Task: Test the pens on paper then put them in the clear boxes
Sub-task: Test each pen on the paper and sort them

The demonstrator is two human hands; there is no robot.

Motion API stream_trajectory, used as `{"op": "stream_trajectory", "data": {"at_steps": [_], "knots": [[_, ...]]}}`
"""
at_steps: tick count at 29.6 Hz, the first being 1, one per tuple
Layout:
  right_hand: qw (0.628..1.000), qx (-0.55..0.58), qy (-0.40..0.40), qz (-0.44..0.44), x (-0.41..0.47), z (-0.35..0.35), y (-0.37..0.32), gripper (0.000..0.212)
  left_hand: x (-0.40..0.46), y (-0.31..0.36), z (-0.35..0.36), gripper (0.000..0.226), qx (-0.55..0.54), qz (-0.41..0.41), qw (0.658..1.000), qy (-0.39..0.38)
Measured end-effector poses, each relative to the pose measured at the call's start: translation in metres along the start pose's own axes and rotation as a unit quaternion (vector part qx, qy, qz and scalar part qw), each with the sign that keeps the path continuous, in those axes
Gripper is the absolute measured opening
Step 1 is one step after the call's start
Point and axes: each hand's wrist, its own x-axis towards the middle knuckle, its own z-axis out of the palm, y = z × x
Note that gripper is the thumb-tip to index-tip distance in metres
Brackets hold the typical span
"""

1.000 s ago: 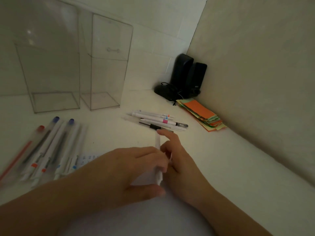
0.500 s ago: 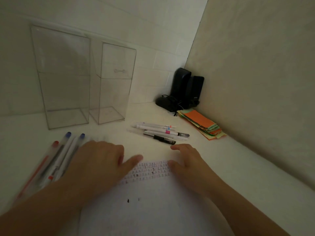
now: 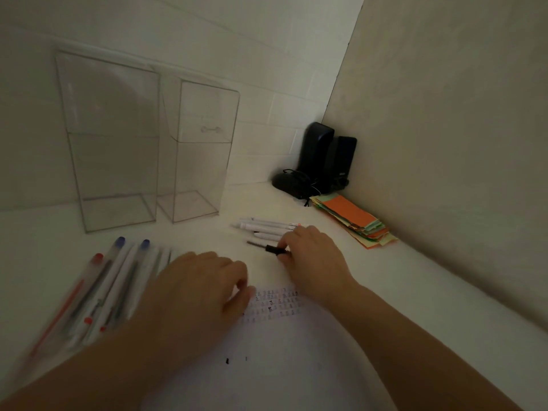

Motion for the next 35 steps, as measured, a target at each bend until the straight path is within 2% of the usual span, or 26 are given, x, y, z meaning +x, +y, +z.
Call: {"op": "stream_trajectory", "data": {"at_steps": [2, 4, 6, 7, 10, 15, 16, 18, 22, 25, 30, 35], "knots": [[0.976, 0.202, 0.002, 0.079, -0.013, -0.015, -0.005, 0.01, -0.003, 0.002, 0.005, 0.023, -0.049, 0.052, 0.997, -0.018], [0.892, 0.43, -0.017, 0.135, -0.032, -0.03, -0.011, 0.005, -0.006, 0.006, 0.007, 0.024, -0.077, 0.086, 0.993, -0.03], [0.794, 0.587, -0.057, 0.148, -0.055, -0.037, -0.014, 0.003, -0.007, 0.011, 0.006, 0.032, -0.091, 0.095, 0.991, -0.018], [0.761, 0.629, -0.069, 0.14, -0.064, -0.036, -0.015, 0.003, -0.007, 0.013, 0.005, 0.039, -0.099, 0.095, 0.99, -0.012], [0.703, 0.694, -0.072, 0.136, -0.077, -0.026, -0.013, 0.015, -0.01, 0.019, 0.004, 0.05, -0.08, 0.095, 0.992, 0.022], [0.632, 0.764, -0.06, 0.118, -0.076, -0.015, -0.011, 0.008, -0.008, 0.028, 0.011, 0.05, -0.085, 0.084, 0.99, 0.074], [0.63, 0.766, -0.069, 0.103, -0.077, -0.014, -0.011, 0.007, -0.008, 0.029, 0.013, 0.044, -0.1, 0.089, 0.988, 0.074], [0.656, 0.746, -0.083, 0.074, -0.078, -0.014, -0.01, 0.008, -0.006, 0.026, 0.015, 0.031, -0.121, 0.106, 0.986, 0.045], [0.68, 0.725, -0.074, 0.072, -0.078, -0.015, -0.005, 0.007, -0.006, 0.025, 0.015, 0.031, -0.098, 0.101, 0.99, -0.005], [0.703, 0.705, -0.064, 0.07, -0.08, -0.011, -0.01, 0.01, -0.009, 0.027, 0.012, 0.019, -0.122, 0.106, 0.985, -0.052], [0.673, 0.734, -0.083, 0.043, -0.082, -0.012, -0.012, 0.015, -0.008, 0.025, 0.006, 0.017, -0.118, 0.117, 0.984, -0.07], [0.666, 0.74, -0.092, 0.015, -0.08, -0.015, -0.007, 0.015, -0.007, 0.025, 0.001, 0.038, -0.179, 0.108, 0.976, -0.065]]}}
